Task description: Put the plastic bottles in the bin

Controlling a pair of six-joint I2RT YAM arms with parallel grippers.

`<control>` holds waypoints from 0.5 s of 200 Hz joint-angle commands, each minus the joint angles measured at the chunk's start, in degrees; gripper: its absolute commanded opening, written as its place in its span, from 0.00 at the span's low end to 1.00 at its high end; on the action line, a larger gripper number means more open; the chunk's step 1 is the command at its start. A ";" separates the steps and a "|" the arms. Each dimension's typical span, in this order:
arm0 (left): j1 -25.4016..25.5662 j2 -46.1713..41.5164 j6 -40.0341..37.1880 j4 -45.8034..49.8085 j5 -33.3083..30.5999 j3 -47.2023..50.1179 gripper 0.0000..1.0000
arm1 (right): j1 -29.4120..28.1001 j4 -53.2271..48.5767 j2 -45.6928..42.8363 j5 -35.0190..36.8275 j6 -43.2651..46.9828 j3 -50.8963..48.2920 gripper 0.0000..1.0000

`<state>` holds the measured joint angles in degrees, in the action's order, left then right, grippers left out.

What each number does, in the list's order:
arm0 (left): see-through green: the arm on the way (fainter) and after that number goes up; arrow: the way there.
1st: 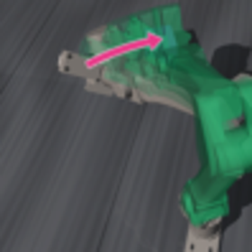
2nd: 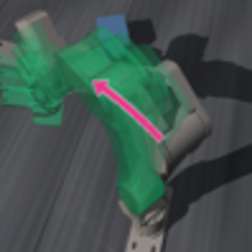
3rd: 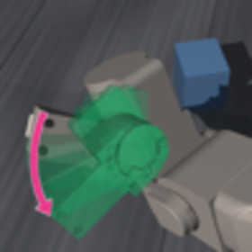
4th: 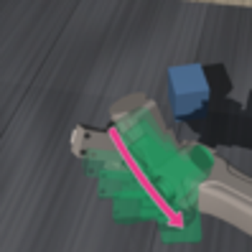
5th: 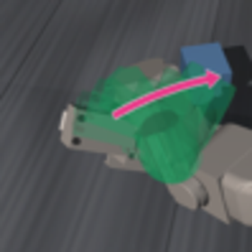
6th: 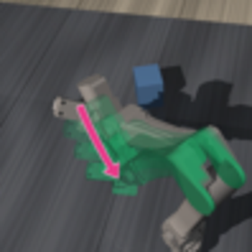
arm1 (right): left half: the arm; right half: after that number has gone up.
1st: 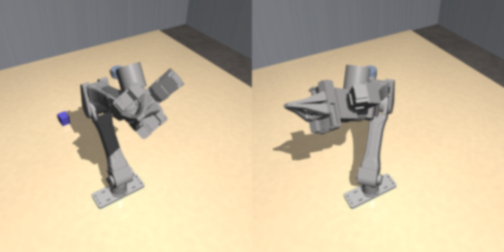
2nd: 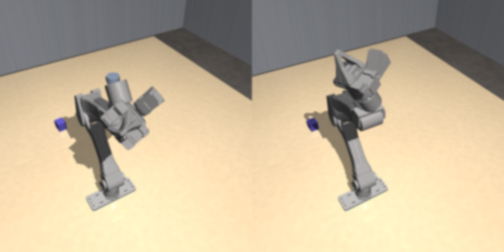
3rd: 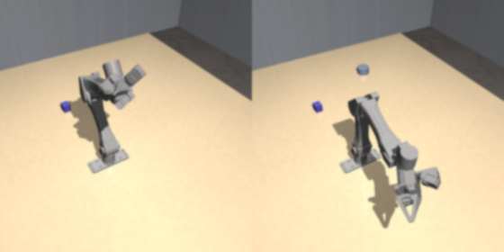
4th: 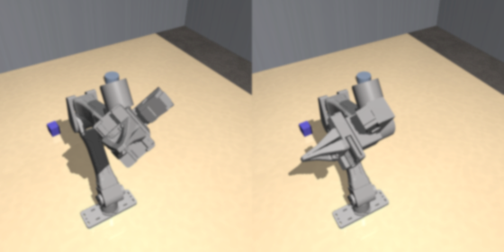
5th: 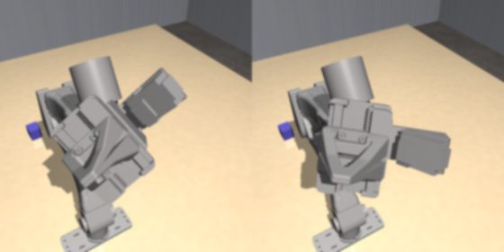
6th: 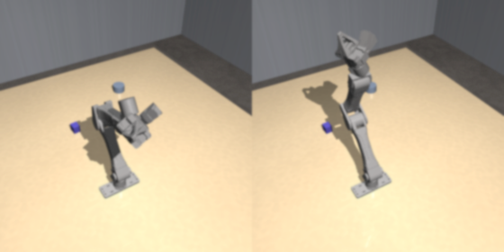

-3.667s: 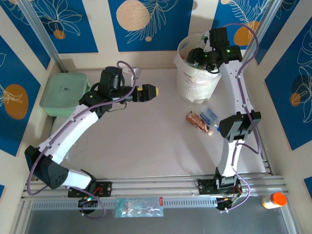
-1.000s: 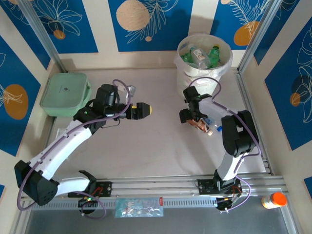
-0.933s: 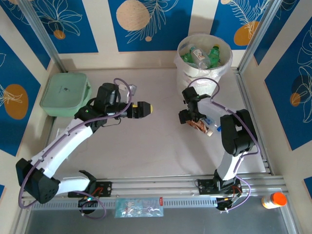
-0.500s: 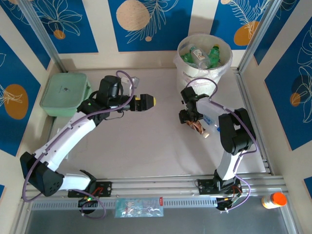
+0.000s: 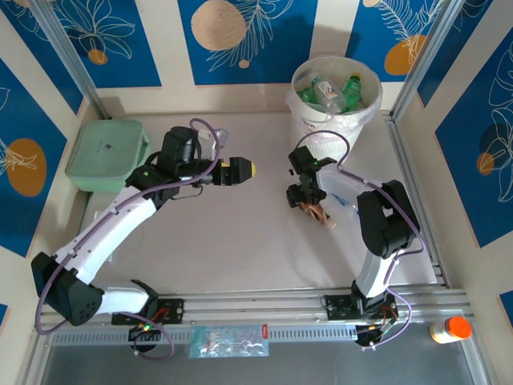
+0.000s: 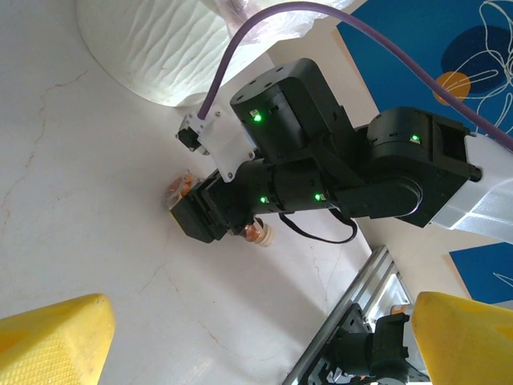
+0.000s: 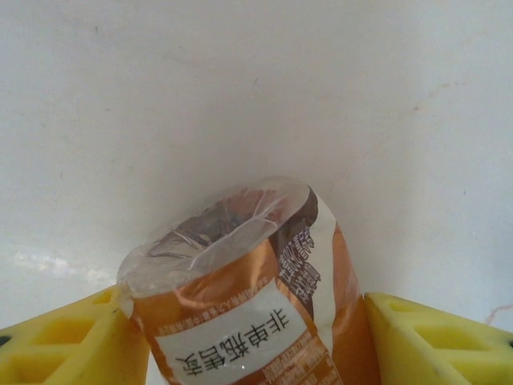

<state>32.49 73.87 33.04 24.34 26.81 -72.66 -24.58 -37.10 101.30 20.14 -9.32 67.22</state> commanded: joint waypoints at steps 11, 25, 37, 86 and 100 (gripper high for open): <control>-0.49 -2.36 -1.46 -0.34 1.40 0.92 0.95 | -0.56 -2.16 -5.85 -2.85 -2.04 -1.71 0.53; -0.67 -3.24 -1.40 -0.50 1.44 1.50 0.95 | -0.40 -2.79 -7.09 -3.17 -2.67 -2.07 0.53; -0.77 -3.66 -1.31 -0.73 1.62 1.93 0.95 | -0.38 -3.02 -8.31 -3.73 -3.28 -2.51 0.53; -0.96 -4.84 -1.16 -0.56 1.56 3.00 0.95 | -0.21 -6.24 -6.66 -2.40 -4.59 -2.71 0.54; -1.02 -5.21 -1.13 -0.65 1.49 3.47 0.95 | -0.21 -6.76 -5.48 -2.14 -4.91 -2.62 0.55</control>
<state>31.99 70.32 32.62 24.45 27.03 -70.15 -24.75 -40.53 93.76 17.85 -12.67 65.10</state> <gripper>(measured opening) 0.953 0.586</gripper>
